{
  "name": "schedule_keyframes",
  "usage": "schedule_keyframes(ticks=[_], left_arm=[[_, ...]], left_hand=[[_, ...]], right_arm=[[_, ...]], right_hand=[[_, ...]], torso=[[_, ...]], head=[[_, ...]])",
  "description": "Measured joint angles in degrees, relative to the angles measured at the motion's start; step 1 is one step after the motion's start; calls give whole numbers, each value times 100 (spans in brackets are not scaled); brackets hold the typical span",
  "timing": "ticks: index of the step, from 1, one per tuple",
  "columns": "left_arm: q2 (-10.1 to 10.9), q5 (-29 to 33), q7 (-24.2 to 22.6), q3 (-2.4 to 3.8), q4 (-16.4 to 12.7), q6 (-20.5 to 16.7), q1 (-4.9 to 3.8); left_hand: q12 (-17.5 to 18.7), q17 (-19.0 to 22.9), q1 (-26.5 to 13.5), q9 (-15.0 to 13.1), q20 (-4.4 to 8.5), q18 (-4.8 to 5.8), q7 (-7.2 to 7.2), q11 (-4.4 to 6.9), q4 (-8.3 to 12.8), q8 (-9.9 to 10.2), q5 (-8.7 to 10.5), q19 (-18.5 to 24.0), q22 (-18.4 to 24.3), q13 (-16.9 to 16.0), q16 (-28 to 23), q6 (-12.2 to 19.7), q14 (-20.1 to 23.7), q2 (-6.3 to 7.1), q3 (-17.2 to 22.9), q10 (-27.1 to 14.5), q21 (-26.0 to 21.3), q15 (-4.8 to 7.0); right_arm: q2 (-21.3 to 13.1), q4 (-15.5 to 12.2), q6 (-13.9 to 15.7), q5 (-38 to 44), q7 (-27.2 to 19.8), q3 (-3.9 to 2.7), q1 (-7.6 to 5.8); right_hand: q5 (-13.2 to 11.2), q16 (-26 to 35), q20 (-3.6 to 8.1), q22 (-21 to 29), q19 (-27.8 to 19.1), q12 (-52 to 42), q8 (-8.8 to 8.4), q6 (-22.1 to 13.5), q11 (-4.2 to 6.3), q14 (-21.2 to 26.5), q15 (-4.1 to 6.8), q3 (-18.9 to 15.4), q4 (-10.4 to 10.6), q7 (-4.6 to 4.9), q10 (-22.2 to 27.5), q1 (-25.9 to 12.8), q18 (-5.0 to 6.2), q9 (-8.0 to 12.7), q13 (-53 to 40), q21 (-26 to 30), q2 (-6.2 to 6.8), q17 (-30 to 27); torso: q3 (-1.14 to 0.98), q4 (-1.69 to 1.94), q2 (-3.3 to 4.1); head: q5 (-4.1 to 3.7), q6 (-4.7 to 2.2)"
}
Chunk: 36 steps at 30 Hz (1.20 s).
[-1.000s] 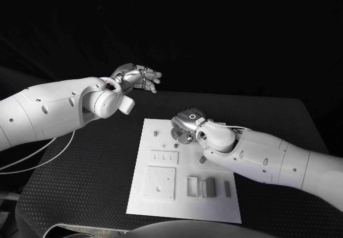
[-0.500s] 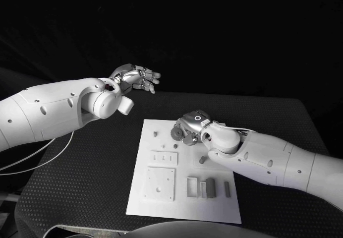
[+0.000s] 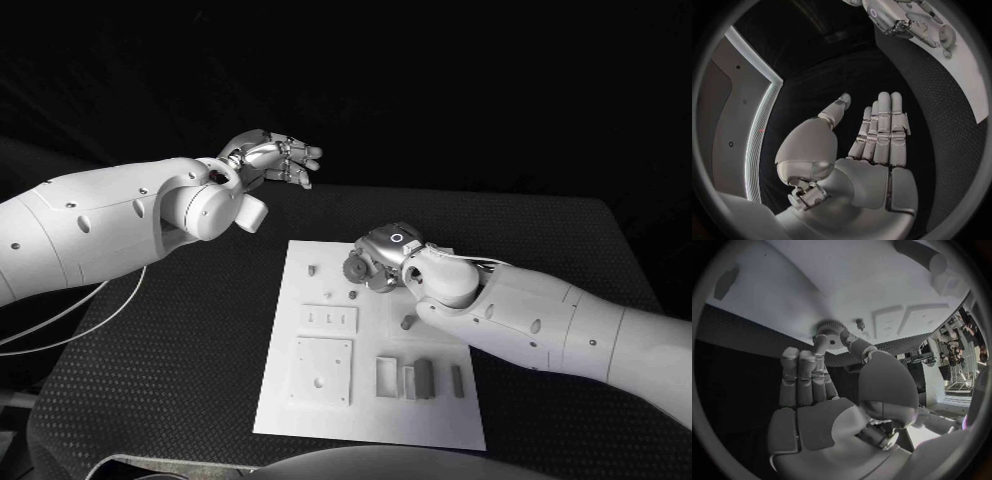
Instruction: Assemble the parts on the task board
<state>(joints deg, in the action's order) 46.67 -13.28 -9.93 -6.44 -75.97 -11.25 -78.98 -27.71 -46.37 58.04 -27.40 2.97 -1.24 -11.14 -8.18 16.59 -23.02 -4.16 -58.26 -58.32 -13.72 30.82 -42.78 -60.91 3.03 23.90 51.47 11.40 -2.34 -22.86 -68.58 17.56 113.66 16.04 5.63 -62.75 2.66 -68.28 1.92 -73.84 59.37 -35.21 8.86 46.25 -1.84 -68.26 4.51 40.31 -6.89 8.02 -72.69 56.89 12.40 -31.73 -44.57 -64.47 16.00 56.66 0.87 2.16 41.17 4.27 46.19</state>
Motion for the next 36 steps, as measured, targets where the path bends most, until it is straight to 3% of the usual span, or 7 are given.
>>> schedule_keyframes(ticks=[15, 21, 36], left_arm=[[-1, -1, 6, 0, 1, 16, 0], [-3, -1, 7, 0, 0, 20, 0], [6, -3, 9, 0, -29, 21, 0]], left_hand=[[0, 0, 0, 0, 0, 0, 0, 0, 0, 0, 0, 0, -4, 1, 0, 0, 0, 0, 0, 0, 0, 0], [0, 0, 0, 5, 0, 0, 0, 0, 0, 0, 0, 0, -4, 1, 0, 0, 0, 0, 0, 0, 0, 0], [0, 0, 0, 4, 0, 0, 0, 0, 0, 0, 0, 0, -3, -3, 0, 0, 0, -1, 0, 0, 0, 0]], right_arm=[[90, 129, 4, -14, -11, -1, 19], [108, 134, -1, -18, -16, -1, 25], [170, 239, -19, -21, -31, -6, 35]], right_hand=[[0, 0, -1, -1, 0, -29, 83, -7, 0, 0, 0, 0, 63, 50, 0, 85, 0, -47, -7, 0, -40, 4], [0, 0, -11, -19, 10, -55, 212, 232, 15, -1, -1, -24, 39, -3, 13, 137, -1, -119, -12, 0, -92, 9], [0, 0, -12, -25, 10, -53, 212, 245, 22, -1, -1, -56, 39, -13, 21, 137, -2, -146, -11, 0, -92, 8]], torso=[[3, 10, 1], [3, 6, 1], [-2, 9, 5]], head=[[9, 22], [11, 35], [16, 63]])
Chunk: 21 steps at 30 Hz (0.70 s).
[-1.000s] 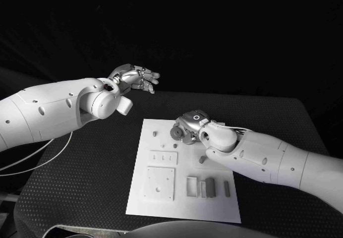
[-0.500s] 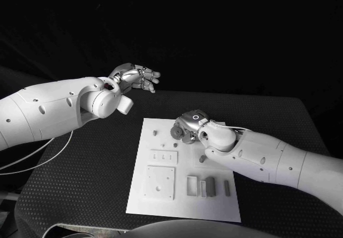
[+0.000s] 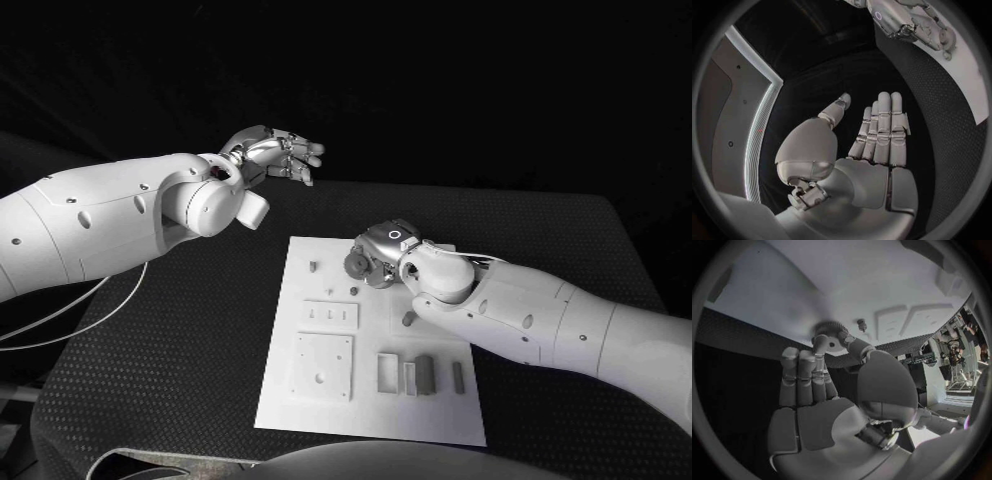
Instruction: Assemble the parts on the task board
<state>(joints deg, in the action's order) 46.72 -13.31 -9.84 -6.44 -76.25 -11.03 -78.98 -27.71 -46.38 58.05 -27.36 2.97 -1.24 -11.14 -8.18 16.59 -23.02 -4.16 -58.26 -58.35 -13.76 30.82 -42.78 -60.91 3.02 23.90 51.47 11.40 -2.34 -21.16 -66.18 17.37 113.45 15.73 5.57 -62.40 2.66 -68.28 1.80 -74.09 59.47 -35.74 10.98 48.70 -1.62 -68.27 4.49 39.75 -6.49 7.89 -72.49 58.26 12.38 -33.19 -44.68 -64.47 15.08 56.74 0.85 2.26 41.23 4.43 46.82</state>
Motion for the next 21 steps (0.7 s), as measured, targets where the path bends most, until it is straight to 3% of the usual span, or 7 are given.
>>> schedule_keyframes(ticks=[8, 21], left_arm=[[-11, -1, 2, 0, 6, 2, 0], [-19, -1, 9, 1, 12, 6, 0]], left_hand=[[0, 0, 0, 0, 0, 1, 0, 0, 0, 0, 0, 0, 1, 1, 0, 0, 0, 0, 0, 0, 0, 0], [0, 0, 0, -1, 0, 1, 0, 0, 0, 0, 23, 0, 1, 1, 0, 0, 0, 0, 0, 0, 0, 0]], right_arm=[[-3, -14, 7, -2, -4, -3, 9], [23, -23, 27, -3, -9, 0, 12]], right_hand=[[0, 0, 0, 0, 0, 1, 0, 0, 0, 0, 0, -6, -6, -1, 0, 24, 0, -1, 0, 0, -24, 0], [0, 0, -10, -25, 10, -20, 239, 291, 82, 1, 63, -101, -168, -99, -1, 170, 1, -176, 14, 0, -170, 0]], torso=[[1, -7, -1], [2, -8, -7]], head=[[4, 26], [-4, 49]])
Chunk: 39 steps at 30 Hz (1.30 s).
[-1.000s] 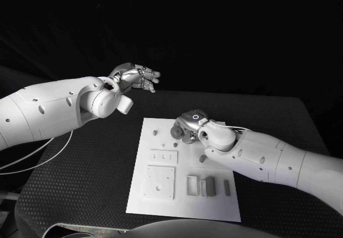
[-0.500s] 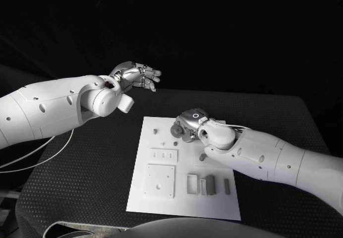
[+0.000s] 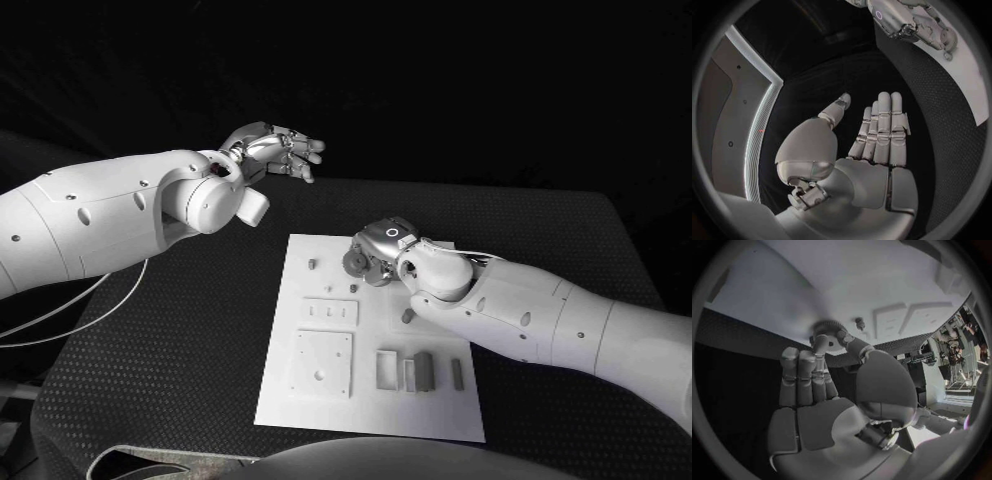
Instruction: Assemble the parts on the task board
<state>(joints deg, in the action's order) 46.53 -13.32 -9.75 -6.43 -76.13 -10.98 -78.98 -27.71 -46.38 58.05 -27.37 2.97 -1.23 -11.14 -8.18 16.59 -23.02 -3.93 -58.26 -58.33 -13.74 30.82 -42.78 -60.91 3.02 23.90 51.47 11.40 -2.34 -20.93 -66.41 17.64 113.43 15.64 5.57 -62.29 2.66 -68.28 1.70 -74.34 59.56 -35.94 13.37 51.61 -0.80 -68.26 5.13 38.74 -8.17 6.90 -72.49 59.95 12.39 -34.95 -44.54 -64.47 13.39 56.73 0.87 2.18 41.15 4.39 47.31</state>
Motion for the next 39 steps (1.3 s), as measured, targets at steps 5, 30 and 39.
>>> schedule_keyframes(ticks=[5, 30, 39], left_arm=[[-5, 0, 2, 0, 1, 1, 0], [-11, -1, 20, -1, 8, 5, 0], [-37, -2, 29, 1, 11, 8, 0]], left_hand=[[0, 0, 0, 0, 0, 0, 0, 0, 0, 0, 0, 0, 0, 0, 0, 0, 0, 0, 0, 0, -17, 0], [0, 0, 0, 4, 0, 1, 0, -22, 9, 0, 0, 0, -4, -4, 0, 0, 0, 0, -23, -21, -22, 0], [22, 0, 0, 5, 0, 0, 0, -22, 1, 0, 0, 0, -3, -3, 0, 0, 0, 0, -31, -22, -22, 0]], right_arm=[[8, -2, 4, 0, 0, 0, 2], [42, -103, 163, 32, 60, 5, 11], [42, -18, 140, 34, 73, 4, 10]], right_hand=[[0, 0, 0, -9, 0, 0, 52, 76, 20, -10, 32, -8, -39, -18, -20, -9, -1, -76, 9, 0, -45, 0], [0, 0, -1, -13, 1, 0, 81, 98, 40, 0, 40, -9, -70, -43, -41, -21, 1, -135, 31, 0, -57, -7], [0, 0, -1, -13, 1, 0, 81, 72, 40, 1, 37, -9, -70, -20, -41, -21, 2, -147, 40, 0, -57, -15]], torso=[[0, -1, -5], [-1, 1, -1], [5, 11, 0]], head=[[-3, 2], [4, -11], [-7, -2]])
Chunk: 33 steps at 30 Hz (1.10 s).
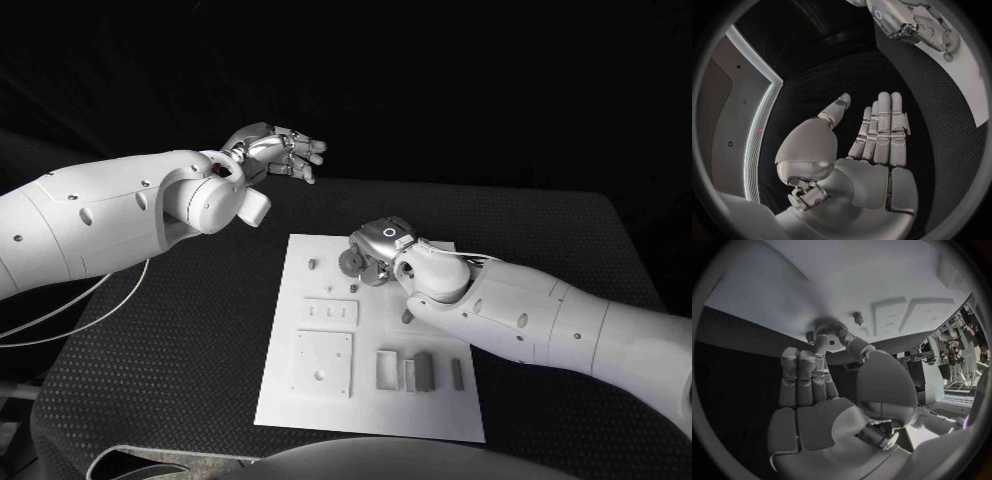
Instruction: Assemble the parts on the task board
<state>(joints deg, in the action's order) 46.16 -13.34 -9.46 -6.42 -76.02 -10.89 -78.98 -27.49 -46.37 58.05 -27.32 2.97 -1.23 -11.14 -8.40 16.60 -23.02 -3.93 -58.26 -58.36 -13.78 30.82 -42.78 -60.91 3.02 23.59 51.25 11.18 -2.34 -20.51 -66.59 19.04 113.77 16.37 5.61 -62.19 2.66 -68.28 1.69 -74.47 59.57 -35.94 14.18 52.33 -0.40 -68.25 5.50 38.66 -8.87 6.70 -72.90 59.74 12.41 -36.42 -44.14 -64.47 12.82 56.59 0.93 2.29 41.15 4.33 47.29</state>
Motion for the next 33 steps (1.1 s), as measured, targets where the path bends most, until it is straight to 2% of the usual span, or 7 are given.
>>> schedule_keyframes(ticks=[6, 16, 21, 33], left_arm=[[-18, 0, 5, -1, 14, 3, 0], [-27, 0, 13, -2, 20, 3, 0], [-29, 0, 18, -2, 21, 3, 0], [-28, -1, 27, -1, 22, 3, 0]], left_hand=[[0, 0, 0, 0, 0, 0, 0, 0, 0, 0, 0, 0, 0, 0, 0, 0, 0, 0, 0, 0, 0, 0], [0, 0, 0, -1, 0, 0, 0, 0, 0, 0, 0, 0, 1, 1, 0, 0, 0, 0, 0, 0, 0, 0], [0, 0, 0, -1, 0, 1, 0, 0, 0, 0, 0, 0, 1, 1, 0, 0, 0, 0, 0, 0, 0, 0], [0, 0, 0, 4, 0, 0, 0, 0, 0, 0, 0, 0, -3, 2, 0, 0, 0, 0, 0, 0, 0, 0]], right_arm=[[0, -7, -7, 0, 7, 0, -2], [18, -12, -10, -3, 15, 1, -2], [37, -13, -14, -7, 16, -1, -4], [49, 1, -34, -14, 19, 0, -3]], right_hand=[[0, 0, 0, 0, 0, 0, 0, -23, 0, 1, -1, 0, 0, 22, 0, 0, 0, 0, 6, 0, 0, -4], [0, 0, 0, 0, 0, 0, -33, -44, 0, 1, -2, 0, 0, 1, 0, -23, 0, -20, 6, 0, 23, -6], [0, 0, 0, 0, 0, 0, -33, -91, -2, 1, -3, 0, 0, 44, 2, -23, 1, -25, 15, 0, 23, -12], [0, 0, -5, 9, -12, 0, -132, -213, -43, 23, -25, 16, 17, 83, 43, -46, 2, -20, 33, 46, 46, -27]], torso=[[-2, -1, -1], [-8, -10, -1], [-8, -11, -1], [-6, -13, -2]], head=[[13, -14], [18, 1], [24, 2], [12, -1]])
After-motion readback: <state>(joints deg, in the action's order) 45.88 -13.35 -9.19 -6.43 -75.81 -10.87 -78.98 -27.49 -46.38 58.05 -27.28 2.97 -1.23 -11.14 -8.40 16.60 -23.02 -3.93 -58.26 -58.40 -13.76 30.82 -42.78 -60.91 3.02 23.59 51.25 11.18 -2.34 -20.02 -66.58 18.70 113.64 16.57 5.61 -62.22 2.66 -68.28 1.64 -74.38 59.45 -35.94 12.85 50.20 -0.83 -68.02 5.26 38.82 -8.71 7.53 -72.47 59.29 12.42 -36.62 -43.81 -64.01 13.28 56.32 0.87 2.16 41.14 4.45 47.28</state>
